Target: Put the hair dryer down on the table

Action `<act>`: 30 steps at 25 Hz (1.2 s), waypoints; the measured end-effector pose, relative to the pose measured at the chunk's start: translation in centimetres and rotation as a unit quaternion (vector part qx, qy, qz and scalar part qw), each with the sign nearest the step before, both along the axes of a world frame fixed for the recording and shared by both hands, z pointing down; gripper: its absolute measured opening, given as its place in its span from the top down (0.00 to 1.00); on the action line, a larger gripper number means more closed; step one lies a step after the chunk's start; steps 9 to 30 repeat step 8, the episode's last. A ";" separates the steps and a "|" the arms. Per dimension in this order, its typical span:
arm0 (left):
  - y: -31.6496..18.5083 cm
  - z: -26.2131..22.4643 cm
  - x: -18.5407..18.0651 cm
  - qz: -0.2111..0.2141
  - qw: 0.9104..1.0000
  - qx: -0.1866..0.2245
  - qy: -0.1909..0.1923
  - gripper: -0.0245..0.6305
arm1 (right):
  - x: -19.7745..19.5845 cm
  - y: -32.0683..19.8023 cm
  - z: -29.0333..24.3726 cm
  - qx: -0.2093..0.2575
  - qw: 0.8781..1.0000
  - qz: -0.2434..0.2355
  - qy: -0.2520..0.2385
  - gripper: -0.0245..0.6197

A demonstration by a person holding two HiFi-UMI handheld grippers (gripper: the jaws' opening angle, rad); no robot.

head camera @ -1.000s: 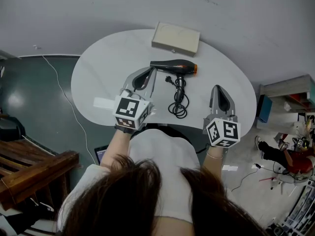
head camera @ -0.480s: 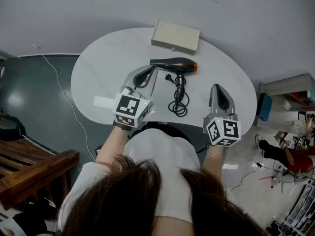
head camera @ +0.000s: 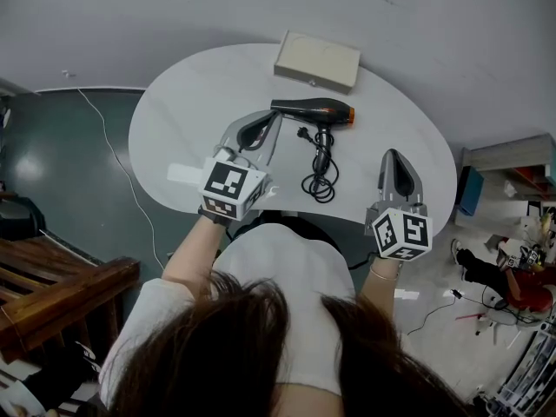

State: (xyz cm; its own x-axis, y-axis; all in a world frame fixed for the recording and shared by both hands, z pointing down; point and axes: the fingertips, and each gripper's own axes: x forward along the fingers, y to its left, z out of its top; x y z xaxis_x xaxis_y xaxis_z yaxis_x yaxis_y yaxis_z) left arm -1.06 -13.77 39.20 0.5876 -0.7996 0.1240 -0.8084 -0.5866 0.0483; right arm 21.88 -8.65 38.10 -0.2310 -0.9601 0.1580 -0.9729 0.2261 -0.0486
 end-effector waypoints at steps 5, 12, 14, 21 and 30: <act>-0.6 -0.2 -0.4 0.006 1.000 -0.001 -0.001 0.88 | 0.3 0.2 -0.2 0.004 1.000 0.008 0.005 0.96; -1.0 -0.5 -0.5 0.010 1.000 0.000 0.000 0.88 | 0.5 0.1 -0.3 0.008 1.000 0.012 0.007 0.96; -1.0 -0.5 -0.5 0.010 1.000 0.000 0.000 0.88 | 0.5 0.1 -0.3 0.008 1.000 0.012 0.007 0.96; -1.0 -0.5 -0.5 0.010 1.000 0.000 0.000 0.88 | 0.5 0.1 -0.3 0.008 1.000 0.012 0.007 0.96; -1.0 -0.5 -0.5 0.010 1.000 0.000 0.000 0.88 | 0.5 0.1 -0.3 0.008 1.000 0.012 0.007 0.96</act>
